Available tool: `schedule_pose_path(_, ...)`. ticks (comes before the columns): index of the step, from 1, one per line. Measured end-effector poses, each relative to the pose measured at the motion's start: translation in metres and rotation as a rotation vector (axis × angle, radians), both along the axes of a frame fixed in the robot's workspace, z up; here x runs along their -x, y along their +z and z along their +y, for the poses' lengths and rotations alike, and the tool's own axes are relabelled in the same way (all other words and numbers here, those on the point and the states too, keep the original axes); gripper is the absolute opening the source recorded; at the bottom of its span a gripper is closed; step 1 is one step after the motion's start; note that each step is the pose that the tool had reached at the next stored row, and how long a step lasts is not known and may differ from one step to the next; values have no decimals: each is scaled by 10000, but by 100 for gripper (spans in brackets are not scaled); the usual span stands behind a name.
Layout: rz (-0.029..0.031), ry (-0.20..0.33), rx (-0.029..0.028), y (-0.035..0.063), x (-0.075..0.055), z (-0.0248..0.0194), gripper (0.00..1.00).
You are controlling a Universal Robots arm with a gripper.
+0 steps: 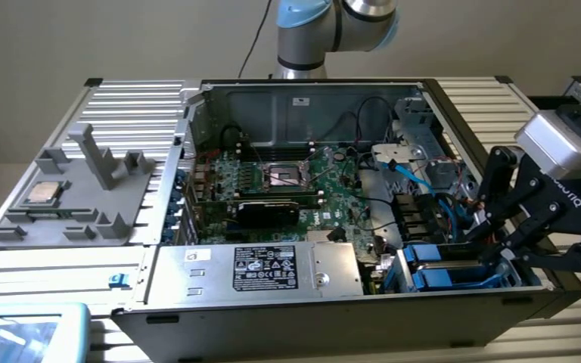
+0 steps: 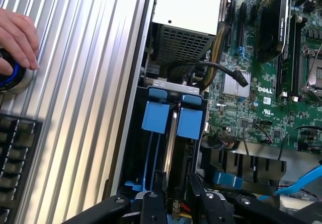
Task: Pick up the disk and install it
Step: 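Insert the first disk wire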
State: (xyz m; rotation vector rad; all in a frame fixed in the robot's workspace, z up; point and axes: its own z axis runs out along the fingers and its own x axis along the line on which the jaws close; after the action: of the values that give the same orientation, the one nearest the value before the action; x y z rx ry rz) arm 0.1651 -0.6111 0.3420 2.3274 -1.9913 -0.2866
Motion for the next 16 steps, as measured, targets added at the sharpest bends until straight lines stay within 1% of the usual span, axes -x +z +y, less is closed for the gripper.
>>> schedule_pose_path(3, 0, -18, -7, 21, -1, -19, 31)
schedule_pose_path(5, 0, -26, -21, 30, 0, -35, 31)
schedule_pose_path(6, 0, -31, -42, 30, 0, -46, 31)
schedule_pose_path(7, 0, -37, -62, 30, 0, -48, 31)
schedule_pose_path(9, -1, -54, -118, 32, 11, -48, 31)
schedule_pose_path(11, -4, -69, -214, 29, 27, -49, 31)
schedule_pose_path(12, -4, -80, -252, 29, 36, -49, 31)
schedule_pose_path(15, -6, -130, -313, 29, 45, -48, 31)
schedule_pose_path(16, -6, -145, -342, 26, 45, -50, 31)
